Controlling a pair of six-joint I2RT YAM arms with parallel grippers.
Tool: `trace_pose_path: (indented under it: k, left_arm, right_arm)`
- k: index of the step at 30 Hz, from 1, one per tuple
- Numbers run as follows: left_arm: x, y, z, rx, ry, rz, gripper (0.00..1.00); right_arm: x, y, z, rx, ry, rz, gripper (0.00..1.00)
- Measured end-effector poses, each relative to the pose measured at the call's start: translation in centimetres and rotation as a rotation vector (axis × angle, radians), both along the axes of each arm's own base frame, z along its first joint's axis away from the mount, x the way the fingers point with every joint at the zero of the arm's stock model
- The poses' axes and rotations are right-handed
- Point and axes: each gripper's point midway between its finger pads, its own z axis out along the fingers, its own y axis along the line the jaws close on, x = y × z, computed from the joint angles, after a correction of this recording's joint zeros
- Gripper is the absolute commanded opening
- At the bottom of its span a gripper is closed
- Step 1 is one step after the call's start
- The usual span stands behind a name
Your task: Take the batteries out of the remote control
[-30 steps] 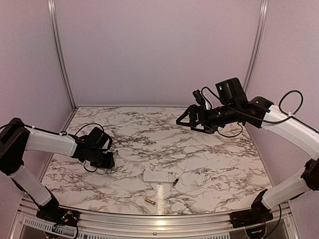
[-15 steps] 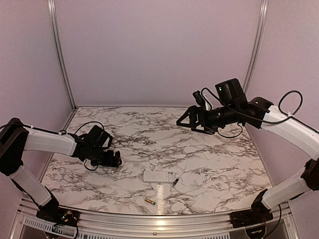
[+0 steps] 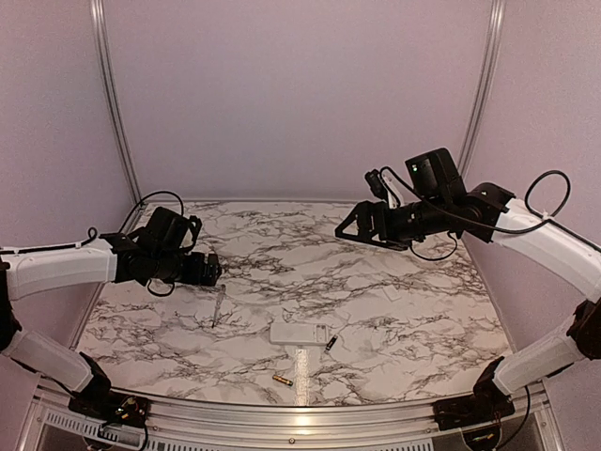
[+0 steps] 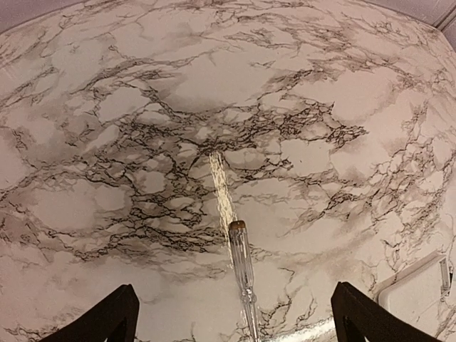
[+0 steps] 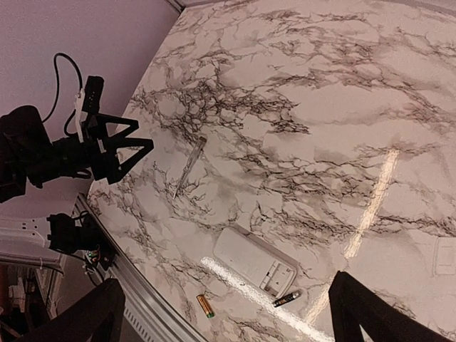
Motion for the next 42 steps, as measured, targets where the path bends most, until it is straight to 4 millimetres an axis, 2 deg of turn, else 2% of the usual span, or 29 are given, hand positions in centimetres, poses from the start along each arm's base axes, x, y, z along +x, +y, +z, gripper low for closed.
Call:
trace_pose_path:
  k: [6,13,15,20,23,27,30,33,36,39,42]
  left_arm:
    - [2.6,2.6,5.6,0.064,-0.183,0.035,0.99]
    - [4.6,6.9,8.9,0.164,-0.333,0.099,0.99]
    - [4.7,8.1,9.6,0.179,-0.388,0.111,0.99]
    - [5.7,11.6,10.1,0.186,-0.463,0.196,0.99]
    - [6.4,14.2,9.5,0.184,-0.478,0.270,0.99]
    - [6.4,16.9,7.8,0.159,-0.493,0.355,0.99]
    - [6.0,18.8,6.4,0.134,-0.512,0.418,0.99]
    - [5.8,20.1,5.5,0.125,-0.536,0.457,0.99]
    - [6.2,20.3,5.6,0.124,-0.581,0.462,0.99]
    - [6.5,20.3,5.6,0.123,-0.630,0.459,0.99]
    - [6.8,20.5,5.3,0.124,-0.663,0.463,0.99]
  right_arm:
    - [0.8,-0.8,0.5,-0.039,-0.071,-0.030,0.98]
    - [1.2,-2.7,5.2,-0.011,-0.307,-0.077,0.98]
    - [1.1,-3.4,5.9,-0.005,-0.375,-0.091,0.98]
    - [1.1,-4.9,5.8,-0.025,-0.531,-0.116,0.98]
    - [1.6,-6.0,5.3,-0.081,-0.625,-0.148,0.98]
    - [3.5,-8.5,5.0,-0.204,-0.712,-0.275,0.98]
    - [5.3,-10.7,2.9,-0.310,-0.725,-0.359,0.98]
    - [7.2,-13.7,-1.1,-0.409,-0.663,-0.429,0.98]
    - [8.7,-17.7,-5.3,-0.471,-0.572,-0.526,0.98]
    - [9.0,-21.4,-8.0,-0.486,-0.543,-0.626,0.98]
    - [8.4,-24.8,-10.5,-0.486,-0.543,-0.722,0.98]
